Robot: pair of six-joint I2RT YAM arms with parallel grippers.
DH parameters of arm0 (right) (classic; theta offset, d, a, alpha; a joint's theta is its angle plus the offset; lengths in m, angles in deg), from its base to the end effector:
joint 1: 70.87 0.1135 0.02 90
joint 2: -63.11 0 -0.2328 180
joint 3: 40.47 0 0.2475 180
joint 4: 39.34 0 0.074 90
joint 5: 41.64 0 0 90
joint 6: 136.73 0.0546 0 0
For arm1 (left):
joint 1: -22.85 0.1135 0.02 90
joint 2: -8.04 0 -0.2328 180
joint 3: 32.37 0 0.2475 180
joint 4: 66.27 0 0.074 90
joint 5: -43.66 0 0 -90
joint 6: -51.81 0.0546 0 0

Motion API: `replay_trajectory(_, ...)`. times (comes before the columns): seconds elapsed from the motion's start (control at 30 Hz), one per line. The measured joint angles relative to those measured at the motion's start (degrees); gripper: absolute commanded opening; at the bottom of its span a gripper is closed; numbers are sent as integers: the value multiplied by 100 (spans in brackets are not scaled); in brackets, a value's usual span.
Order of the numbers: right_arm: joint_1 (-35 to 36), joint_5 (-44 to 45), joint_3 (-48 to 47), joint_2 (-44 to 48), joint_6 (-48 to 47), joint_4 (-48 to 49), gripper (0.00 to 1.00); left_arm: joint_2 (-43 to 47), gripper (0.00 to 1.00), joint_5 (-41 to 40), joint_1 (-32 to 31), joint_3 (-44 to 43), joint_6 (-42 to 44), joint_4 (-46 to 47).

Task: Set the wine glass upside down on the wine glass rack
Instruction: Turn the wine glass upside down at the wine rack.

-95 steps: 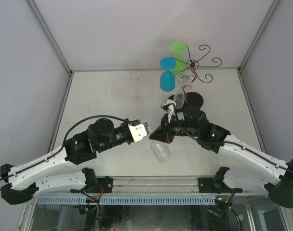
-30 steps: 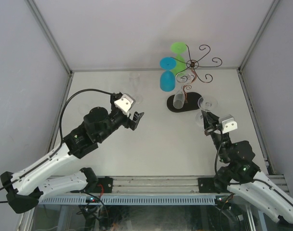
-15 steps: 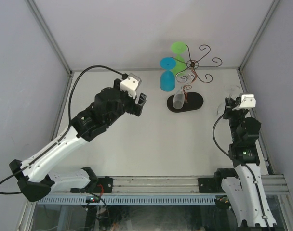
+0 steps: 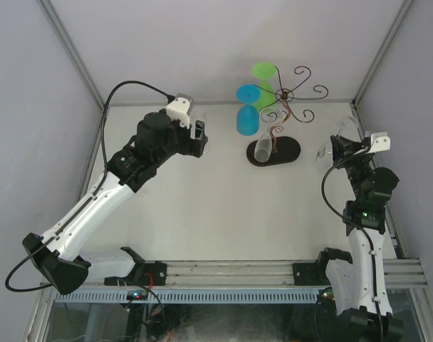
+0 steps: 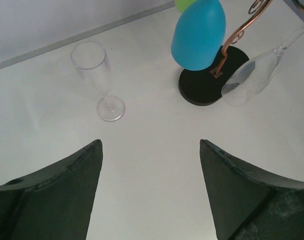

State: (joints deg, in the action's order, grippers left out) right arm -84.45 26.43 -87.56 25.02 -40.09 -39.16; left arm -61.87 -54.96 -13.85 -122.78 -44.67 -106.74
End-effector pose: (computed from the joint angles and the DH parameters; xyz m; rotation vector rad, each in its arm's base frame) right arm 0.2034 -0.0281 0.3157 -0.0674 1.4228 0.1699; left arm 0.2391 -0.1680 0.3751 0.4046 1.8892 -0.3622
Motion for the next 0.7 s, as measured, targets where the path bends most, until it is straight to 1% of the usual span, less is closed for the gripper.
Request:
replay_trajectory(0.13, -310, -684, -2, -424, 297, 549, 0, 11, 81, 9, 0, 66, -4, 138)
replay_trajectory(0.3, -627, -1388, -2, -931, 592, 962, 0, 22, 81, 7, 15, 219, -4, 210)
replay_trajectory(0.4, -695, -1646, -2, -1095, 675, 1165, 0, 22, 81, 7, 24, 308, -4, 221)
replay_trajectory(0.53, -743, -2017, -2, -1366, 822, 1687, 0, 39, 80, 33, 68, 396, -28, 240)
replay_trajectory(0.7, -767, -2441, -2, -1919, 1093, 2623, 0, 61, 80, 131, 181, 433, -66, 289)
